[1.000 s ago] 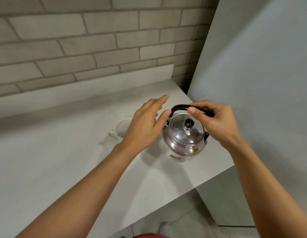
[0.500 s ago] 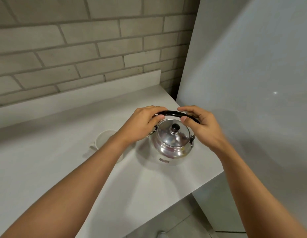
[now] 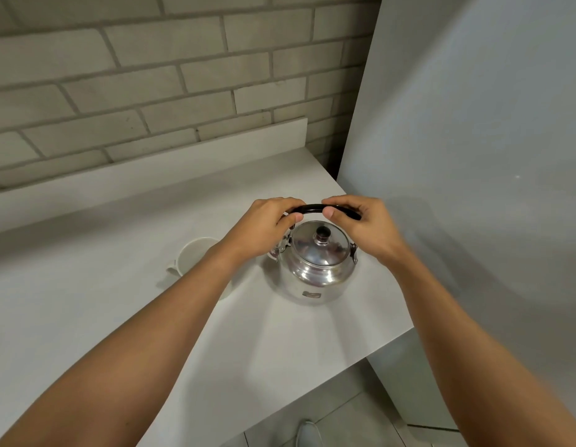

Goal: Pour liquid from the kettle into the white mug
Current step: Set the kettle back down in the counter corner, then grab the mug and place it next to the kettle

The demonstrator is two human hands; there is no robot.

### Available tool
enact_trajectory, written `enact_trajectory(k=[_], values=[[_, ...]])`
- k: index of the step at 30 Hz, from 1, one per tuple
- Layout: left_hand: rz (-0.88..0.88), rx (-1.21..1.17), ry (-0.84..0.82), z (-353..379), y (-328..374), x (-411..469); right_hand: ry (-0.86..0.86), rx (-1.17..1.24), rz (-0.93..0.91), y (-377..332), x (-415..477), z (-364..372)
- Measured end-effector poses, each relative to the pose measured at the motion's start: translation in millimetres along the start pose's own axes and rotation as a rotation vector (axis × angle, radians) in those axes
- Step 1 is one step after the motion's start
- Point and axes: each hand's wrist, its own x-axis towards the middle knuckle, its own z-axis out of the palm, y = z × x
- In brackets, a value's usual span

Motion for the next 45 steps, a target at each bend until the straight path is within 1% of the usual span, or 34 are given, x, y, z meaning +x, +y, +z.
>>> enact_trajectory(k=[10, 15, 16, 18, 20, 21, 24, 27, 31, 36, 39, 40, 41, 43, 45], values=[[-0.009, -0.033, 0.036, 9.0, -10.3, -8.9, -0.01, -0.021, 0.0, 8.0, -2.5, 7.4], [-0.103, -0.058, 0.026, 4.2, -12.0, -15.1, 0.008, -0.082, -0.023, 9.5, -0.6, 7.6], [-0.113, -0.043, 0.049, -0.9, -15.9, -21.4, 0.005, -0.102, -0.027, 10.0, 0.5, 7.4], [-0.135, -0.037, 0.16, -16.4, -29.1, -43.0, -0.005, -0.133, -0.033, 11.1, 2.4, 7.2], [-0.21, -0.014, 0.256, -34.3, -50.1, -73.2, -0.011, -0.16, -0.042, 12.7, 3.7, 7.4], [-0.264, 0.006, 0.268, -42.3, -61.5, -90.1, -0.016, -0.172, -0.043, 13.6, 4.5, 8.1], [-0.417, 0.011, 0.22, -55.0, -91.9, -129.3, -0.018, -0.224, -0.041, 17.5, 9.0, 10.6], [-0.484, 0.016, 0.141, -51.3, -111.3, -147.4, -0.004, -0.309, -0.079, 21.5, 12.2, 16.3], [-0.446, -0.021, 0.163, -40.6, -120.2, -147.2, 0.018, -0.393, -0.104, 30.7, 17.2, 18.9], [-0.398, -0.07, 0.193, -39.8, -121.3, -145.4, 0.001, -0.512, -0.05, 37.9, 25.3, 21.2], [-0.378, -0.084, 0.201, -39.9, -122.3, -144.7, -0.082, -0.652, 0.062, 36.2, 28.2, 21.5], [-0.369, -0.081, 0.196, -40.0, -123.2, -144.4, -0.093, -0.703, 0.106, 33.9, 26.9, 21.6], [-0.36, -0.077, 0.192, -40.3, -124.5, -144.2, -0.08, -0.744, 0.112, 30.3, 24.4, 22.1], [-0.349, -0.078, 0.195, -40.3, -127.5, -144.2, -0.038, -0.79, 0.039, 22.8, 14.3, 25.8], [-0.338, -0.078, 0.197, -39.8, -127.7, -144.4, -0.063, -0.815, 0.016, 15.2, 2.3, 33.1]])
